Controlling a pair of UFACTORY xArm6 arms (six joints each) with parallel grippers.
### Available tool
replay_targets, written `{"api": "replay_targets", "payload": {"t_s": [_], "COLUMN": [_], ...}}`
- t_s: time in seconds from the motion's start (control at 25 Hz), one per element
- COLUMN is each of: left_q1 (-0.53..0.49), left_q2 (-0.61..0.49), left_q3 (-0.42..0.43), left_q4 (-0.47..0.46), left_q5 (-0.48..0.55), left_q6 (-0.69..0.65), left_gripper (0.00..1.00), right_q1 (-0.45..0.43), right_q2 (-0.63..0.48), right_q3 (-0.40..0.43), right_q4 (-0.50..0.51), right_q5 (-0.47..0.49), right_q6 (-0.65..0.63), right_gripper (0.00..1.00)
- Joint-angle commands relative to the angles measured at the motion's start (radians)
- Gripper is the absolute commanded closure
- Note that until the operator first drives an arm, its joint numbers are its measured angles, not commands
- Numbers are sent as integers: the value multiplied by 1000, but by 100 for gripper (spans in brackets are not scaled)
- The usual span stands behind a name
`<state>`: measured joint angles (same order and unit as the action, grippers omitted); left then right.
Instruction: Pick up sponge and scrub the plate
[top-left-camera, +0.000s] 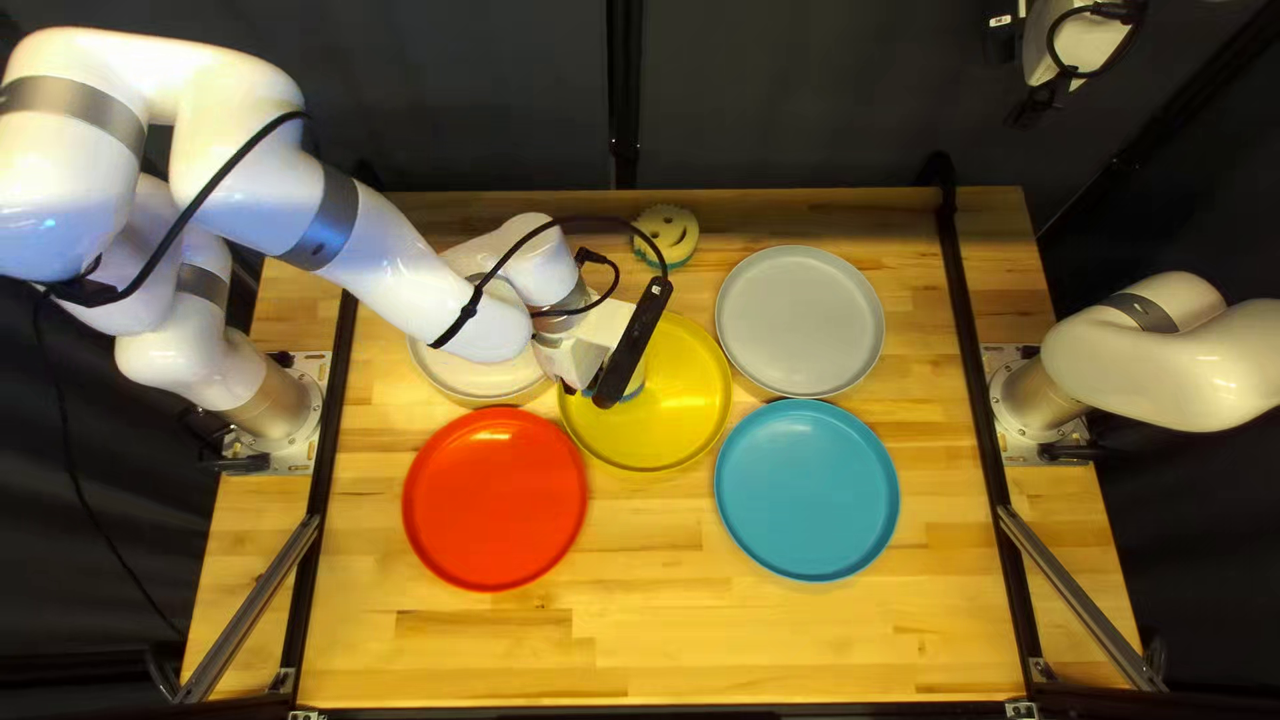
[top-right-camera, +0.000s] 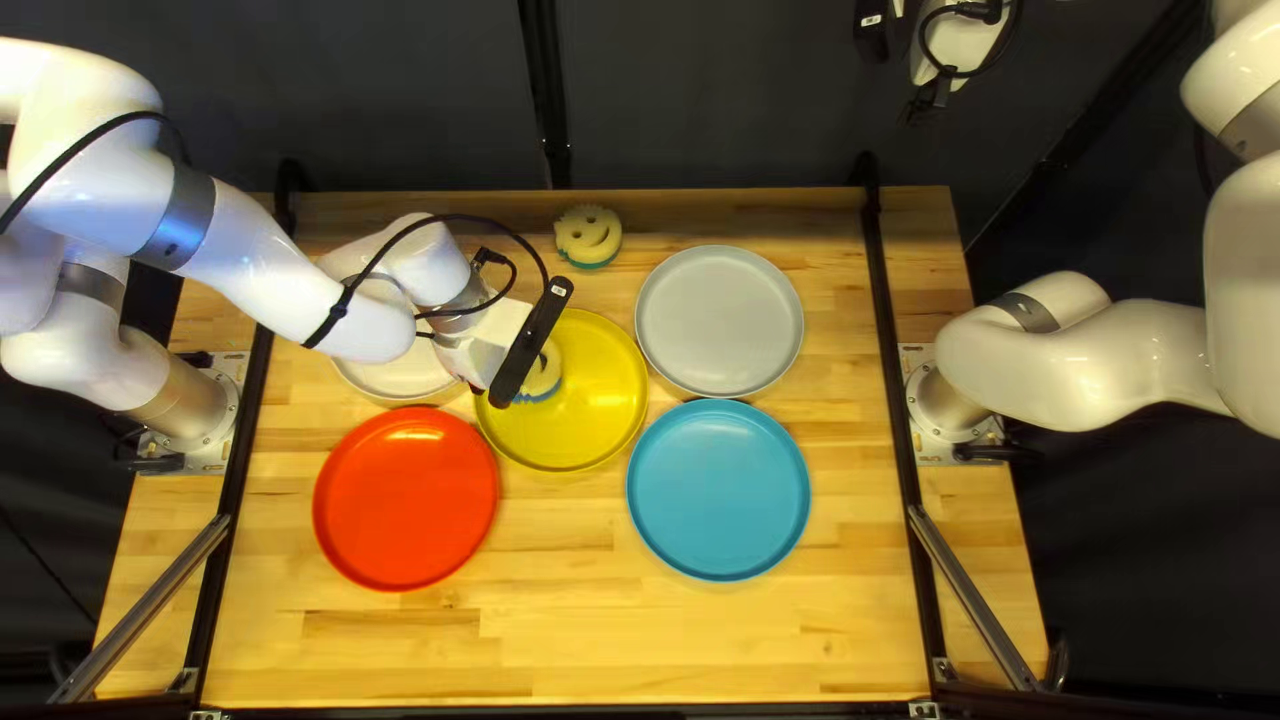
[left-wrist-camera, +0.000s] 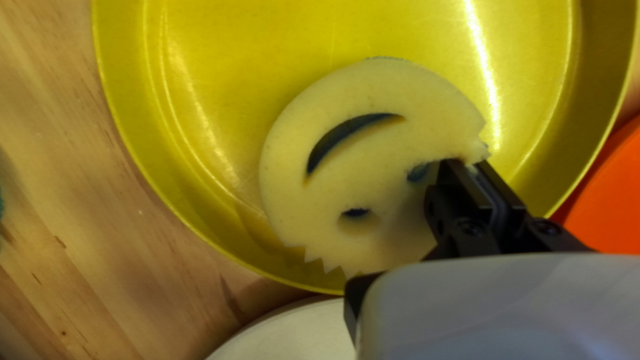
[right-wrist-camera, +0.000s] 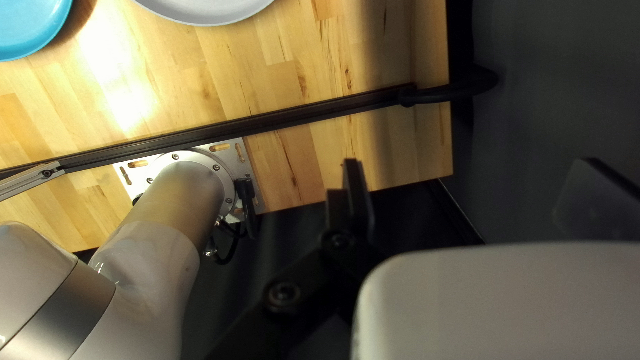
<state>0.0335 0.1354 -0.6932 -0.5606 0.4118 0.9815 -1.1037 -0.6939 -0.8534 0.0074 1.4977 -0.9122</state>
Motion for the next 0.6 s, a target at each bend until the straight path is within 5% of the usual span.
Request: {"api": "replay_targets", "payload": {"t_s": [0.04,0.6], "left_q1": [-40,-103], "left_q2": [23,30], "left_q3": [-22,-60], "left_q4": [-11,34], "left_q5": [-7,7], "left_q6": [-19,-85], "left_gripper": [100,100], "right_q1": [0,0], "right_q2": [0,0], "right_q3": [0,0], "right_q4": [0,0], "right_q5": [0,0], "right_q6": [0,0], "right_gripper": [0,0]}}
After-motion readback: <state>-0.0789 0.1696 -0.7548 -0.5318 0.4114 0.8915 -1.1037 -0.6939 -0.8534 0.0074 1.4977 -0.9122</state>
